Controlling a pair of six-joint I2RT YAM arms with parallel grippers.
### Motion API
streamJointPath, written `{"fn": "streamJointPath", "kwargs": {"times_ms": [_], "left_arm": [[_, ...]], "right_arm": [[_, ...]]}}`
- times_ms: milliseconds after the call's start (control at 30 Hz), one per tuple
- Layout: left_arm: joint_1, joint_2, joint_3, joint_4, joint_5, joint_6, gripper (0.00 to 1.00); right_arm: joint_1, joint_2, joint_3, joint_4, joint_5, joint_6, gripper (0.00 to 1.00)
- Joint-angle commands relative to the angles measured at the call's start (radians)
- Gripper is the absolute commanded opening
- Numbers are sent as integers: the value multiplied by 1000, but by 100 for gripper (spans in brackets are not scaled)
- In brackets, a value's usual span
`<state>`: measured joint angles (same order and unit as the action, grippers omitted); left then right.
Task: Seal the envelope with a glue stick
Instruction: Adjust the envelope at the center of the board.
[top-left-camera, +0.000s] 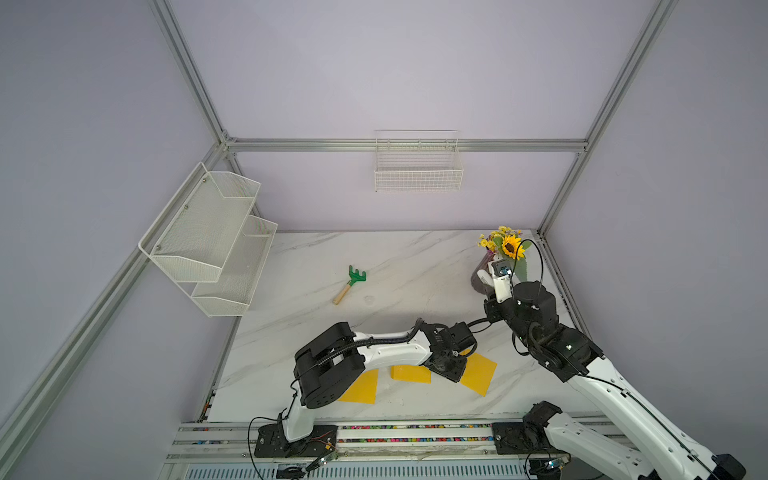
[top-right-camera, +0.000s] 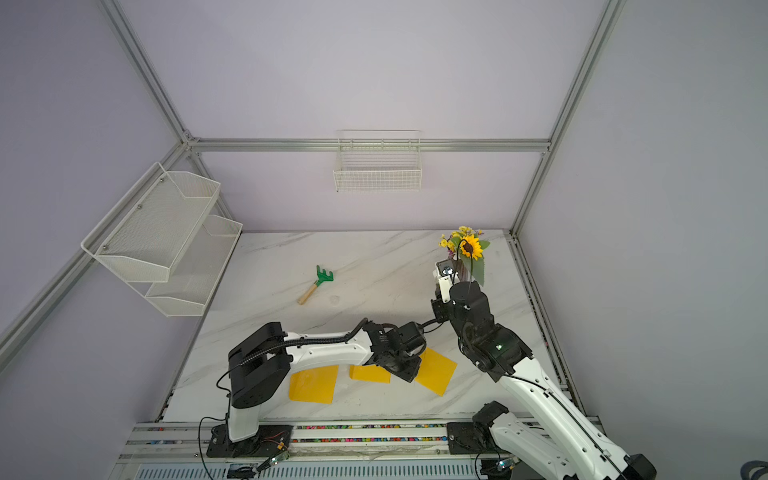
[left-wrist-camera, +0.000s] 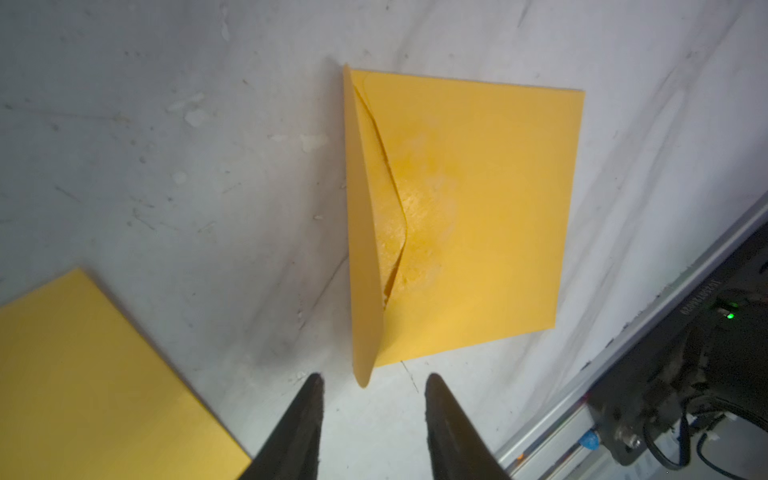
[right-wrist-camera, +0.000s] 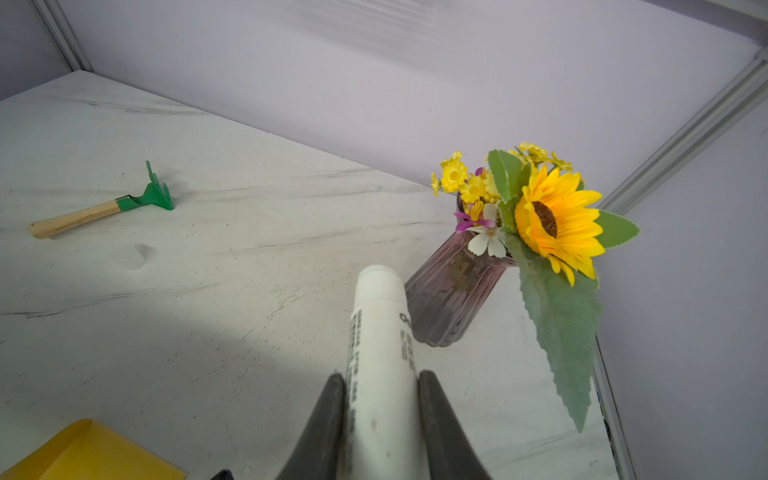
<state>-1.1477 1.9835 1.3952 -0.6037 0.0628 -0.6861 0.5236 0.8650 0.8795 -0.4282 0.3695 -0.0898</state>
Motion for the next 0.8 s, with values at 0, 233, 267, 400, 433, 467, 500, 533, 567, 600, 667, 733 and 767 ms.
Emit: {"fn": "streamJointPath", "kwargs": {"times_ms": [0,233,267,400,433,467,500,533,567,600,667,733,767], "left_arm": [[0,17,25,-26,-43,25,36],[-2,40,33,-22,-33,43,27],[-1,40,32,-22,-29,47,26],[-3,41,27,-22,-19,57,20],[-3,39,26,-21,-21,61,19],[-3,37,25,-21,-26,62,18],[-3,33,20,-19,-32,61,17],[-3,31,14,-13,-34,61,16],[-3,32,10,-7,-35,62,15],[-2,34,11,-3,-36,63,14],[-3,40,12,-2,-40,63,13],[-3,44,10,5,-38,63,10],[-2,49,13,7,-40,66,9]], "right_arm": [[-4,3,36,-22,-22,8,0],[-4,16,42,-30,-45,2,0],[-3,17,42,-30,-50,1,0],[-3,28,68,-82,-64,4,0],[-4,26,68,-83,-64,3,0],[-3,25,71,-85,-66,5,0],[-4,23,82,-97,-68,12,0],[-3,22,93,-115,-72,19,0],[-3,21,108,-136,-78,28,0],[-4,20,119,-151,-81,33,0],[-3,17,129,-172,-81,42,0],[-4,13,141,-203,-78,49,0],[-3,13,148,-219,-65,66,0]]}}
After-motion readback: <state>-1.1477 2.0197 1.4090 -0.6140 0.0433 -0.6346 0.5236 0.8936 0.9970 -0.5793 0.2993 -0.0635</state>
